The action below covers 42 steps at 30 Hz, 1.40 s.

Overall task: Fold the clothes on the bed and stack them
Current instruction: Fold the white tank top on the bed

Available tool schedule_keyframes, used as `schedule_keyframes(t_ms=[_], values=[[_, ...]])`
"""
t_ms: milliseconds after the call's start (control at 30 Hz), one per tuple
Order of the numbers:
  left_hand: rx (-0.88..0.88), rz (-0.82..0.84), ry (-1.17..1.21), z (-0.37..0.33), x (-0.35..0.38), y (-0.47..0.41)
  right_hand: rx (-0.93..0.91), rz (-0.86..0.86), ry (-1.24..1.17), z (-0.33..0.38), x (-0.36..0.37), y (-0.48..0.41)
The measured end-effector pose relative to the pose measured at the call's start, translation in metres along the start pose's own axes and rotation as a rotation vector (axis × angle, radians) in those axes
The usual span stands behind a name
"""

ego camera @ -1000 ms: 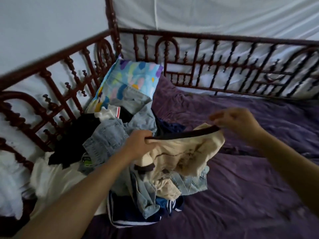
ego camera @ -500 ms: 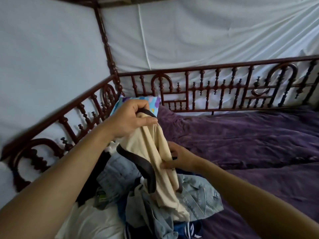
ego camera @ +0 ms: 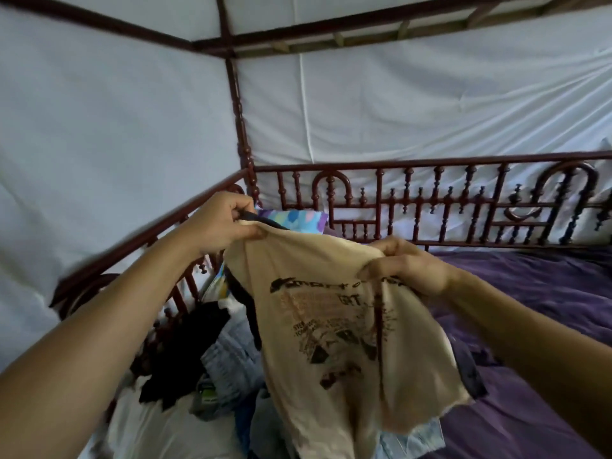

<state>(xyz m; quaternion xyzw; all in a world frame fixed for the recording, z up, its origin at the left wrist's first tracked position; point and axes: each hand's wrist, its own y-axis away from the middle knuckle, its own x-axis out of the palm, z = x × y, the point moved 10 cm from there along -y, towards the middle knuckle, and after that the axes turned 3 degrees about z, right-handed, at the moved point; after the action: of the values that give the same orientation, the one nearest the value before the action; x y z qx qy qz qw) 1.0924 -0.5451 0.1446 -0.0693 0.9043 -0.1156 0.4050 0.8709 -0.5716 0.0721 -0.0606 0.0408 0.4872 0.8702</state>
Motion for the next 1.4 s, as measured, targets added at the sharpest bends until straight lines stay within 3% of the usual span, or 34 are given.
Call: schedule_keyframes(t_ms=[67,133,267,333,567,633,700,800,900,1000,1267,1400], values=[[0.038,-0.022,0.01,-0.011,-0.005,-0.01,0.095,-0.012,-0.029,-0.006,-0.008,0.008],[0.077,0.006,-0.004,-0.023,-0.003,-0.018,0.138,-0.162,0.06,-0.005,-0.036,0.022],[0.146,0.116,-0.151,-0.043,0.024,-0.028,0.2,-0.446,0.881,0.02,-0.092,0.059],[0.181,0.138,-0.244,-0.048,0.036,-0.034,0.229,-0.481,1.027,0.032,-0.102,0.074],[0.31,-0.124,-0.231,-0.077,0.042,-0.065,0.05,-0.604,0.578,0.068,-0.113,0.12],[0.312,-0.144,-0.143,-0.091,0.054,-0.071,0.035,-0.633,0.576,0.067,-0.121,0.134],[0.317,-0.08,-0.076,-0.102,0.074,-0.076,0.048,-0.699,0.686,0.064,-0.137,0.155],[0.255,0.158,-0.139,-0.106,0.12,-0.086,0.099,-0.786,0.787,0.044,-0.162,0.195],[0.272,0.393,-0.569,-0.104,0.19,-0.101,0.179,-0.797,0.76,0.004,-0.178,0.234],[0.29,0.424,-0.755,-0.096,0.249,-0.13,0.214,-0.829,0.698,-0.034,-0.182,0.269],[0.135,0.35,-0.261,-0.131,0.432,-0.2,0.39,-1.032,0.519,-0.146,-0.238,0.402],[0.1,0.458,-0.193,-0.188,0.576,-0.208,0.575,-1.137,0.478,-0.228,-0.298,0.504]])
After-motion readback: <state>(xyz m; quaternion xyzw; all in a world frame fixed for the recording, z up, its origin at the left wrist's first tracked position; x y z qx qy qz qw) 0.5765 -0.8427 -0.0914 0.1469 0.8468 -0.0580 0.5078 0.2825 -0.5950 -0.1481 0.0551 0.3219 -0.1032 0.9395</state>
